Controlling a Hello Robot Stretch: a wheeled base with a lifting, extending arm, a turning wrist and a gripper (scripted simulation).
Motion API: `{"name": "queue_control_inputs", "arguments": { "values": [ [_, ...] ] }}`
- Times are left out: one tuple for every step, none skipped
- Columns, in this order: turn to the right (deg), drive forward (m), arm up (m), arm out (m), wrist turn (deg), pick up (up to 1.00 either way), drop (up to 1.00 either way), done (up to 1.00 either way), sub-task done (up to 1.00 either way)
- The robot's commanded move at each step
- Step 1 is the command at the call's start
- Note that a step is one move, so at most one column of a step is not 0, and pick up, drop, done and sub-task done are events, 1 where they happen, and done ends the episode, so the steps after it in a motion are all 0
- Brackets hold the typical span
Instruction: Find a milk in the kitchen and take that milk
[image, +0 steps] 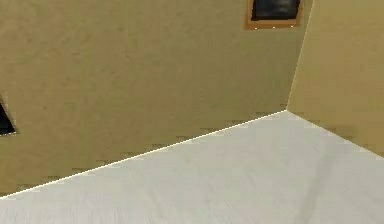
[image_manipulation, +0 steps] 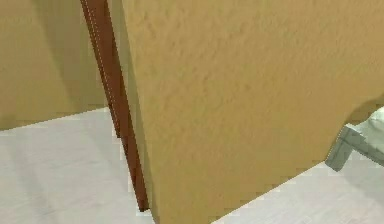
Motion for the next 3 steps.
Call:
{"name": "queue_control_inputs", "arguments": {
  "values": [
    [33.0,0.00,0.00,0.00,0.0,0.00,0.00,0.00,0.00],
    [0.0,0.85,0.00,0.00,0.0,0.00,0.00,0.00,0.00],
    [30.0,0.00,0.00,0.00,0.0,0.00,0.00,0.00,0.00]
  ]
}}
